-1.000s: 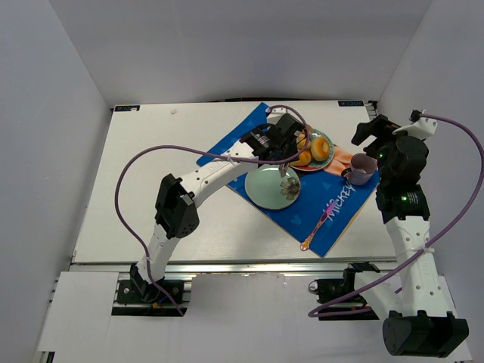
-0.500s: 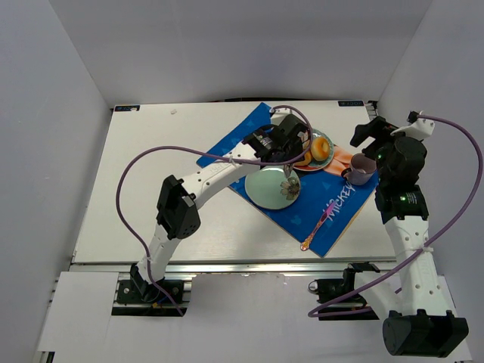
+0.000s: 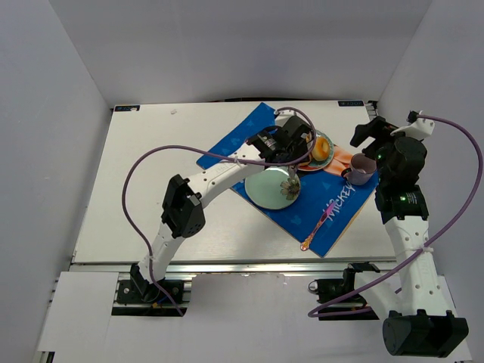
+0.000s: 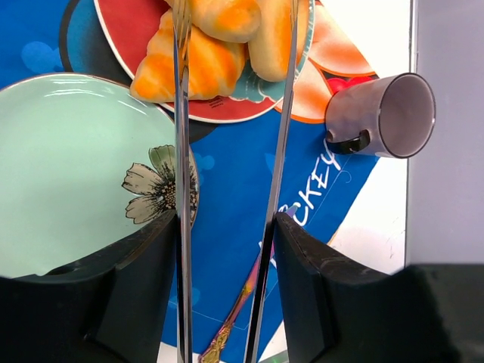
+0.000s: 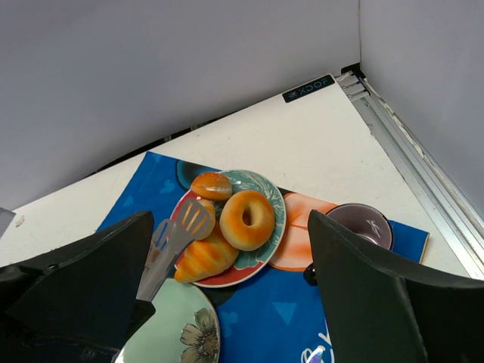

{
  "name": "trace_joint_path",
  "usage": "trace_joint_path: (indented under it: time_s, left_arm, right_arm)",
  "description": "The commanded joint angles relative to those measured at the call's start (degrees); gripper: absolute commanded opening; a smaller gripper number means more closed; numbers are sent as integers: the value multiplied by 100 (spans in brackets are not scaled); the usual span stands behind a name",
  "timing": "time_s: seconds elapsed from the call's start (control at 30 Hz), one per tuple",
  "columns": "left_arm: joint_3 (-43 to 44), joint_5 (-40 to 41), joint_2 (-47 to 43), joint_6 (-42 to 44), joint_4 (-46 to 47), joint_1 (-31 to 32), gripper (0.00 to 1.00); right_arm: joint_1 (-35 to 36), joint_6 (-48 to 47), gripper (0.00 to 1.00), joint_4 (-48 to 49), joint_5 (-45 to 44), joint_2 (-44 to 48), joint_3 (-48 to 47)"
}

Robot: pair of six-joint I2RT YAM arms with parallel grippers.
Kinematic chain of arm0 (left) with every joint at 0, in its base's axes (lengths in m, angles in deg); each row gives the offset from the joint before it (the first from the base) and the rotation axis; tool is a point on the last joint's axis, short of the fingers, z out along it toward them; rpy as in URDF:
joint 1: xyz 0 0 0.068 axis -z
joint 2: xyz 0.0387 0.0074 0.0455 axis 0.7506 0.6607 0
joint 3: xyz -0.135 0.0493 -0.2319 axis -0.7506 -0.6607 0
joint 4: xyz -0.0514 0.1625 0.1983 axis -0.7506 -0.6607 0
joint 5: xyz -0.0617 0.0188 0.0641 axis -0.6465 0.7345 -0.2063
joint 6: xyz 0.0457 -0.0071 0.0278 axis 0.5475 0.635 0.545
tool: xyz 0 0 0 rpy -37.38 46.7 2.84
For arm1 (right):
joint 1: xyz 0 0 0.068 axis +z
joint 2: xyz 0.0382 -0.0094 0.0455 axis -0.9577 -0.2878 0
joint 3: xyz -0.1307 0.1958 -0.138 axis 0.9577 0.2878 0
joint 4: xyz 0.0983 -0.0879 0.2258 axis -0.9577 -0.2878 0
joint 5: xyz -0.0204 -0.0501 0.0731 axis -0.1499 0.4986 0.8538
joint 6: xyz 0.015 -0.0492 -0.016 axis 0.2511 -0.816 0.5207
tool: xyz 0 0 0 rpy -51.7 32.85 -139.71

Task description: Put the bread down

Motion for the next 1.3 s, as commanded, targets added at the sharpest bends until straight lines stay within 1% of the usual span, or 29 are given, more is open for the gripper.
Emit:
trace_joint_path:
  time_s: [0.0,0.37,0.43,0.5,0.57,0.6,0.7,0.73,0.83,0.87,1.27]
  left_arm:
    - [218,-49,-11,-54,117,34,62]
    - [271,-41,130,-36,47,43,62]
    - [271,-23,130,-28,47,34,58]
    - [245,-14,113,-19,29,43,56]
    - [210,3,69,-10,12,43,50]
    - [183,29,34,-10,3,34,44]
    - [113,47,-28,8,12,43,41]
    - [78,65,-72,8,3,43,36]
    - [25,109,-125,16,-14,42,32]
    - [16,117,-168,34,-32,34,28]
    - [-432,425,-652,175,-129,34,20]
  right_arm:
    - [2,-96,89,290,-36,25,14]
    - [1,-131,89,308,-62,16,49]
    - [1,-131,89,308,-62,7,49]
    - [2,-140,89,317,-54,-1,66]
    - [-7,-131,89,325,-54,-2,75]
    - [-7,-131,89,317,-54,-10,75]
    - [-7,-105,89,308,-27,-10,75]
    - [-7,-96,89,308,-10,-10,75]
    - [-7,-87,89,308,17,-10,84]
    - [-7,-87,89,316,25,-19,84]
    - [-7,-87,89,396,219,-45,84]
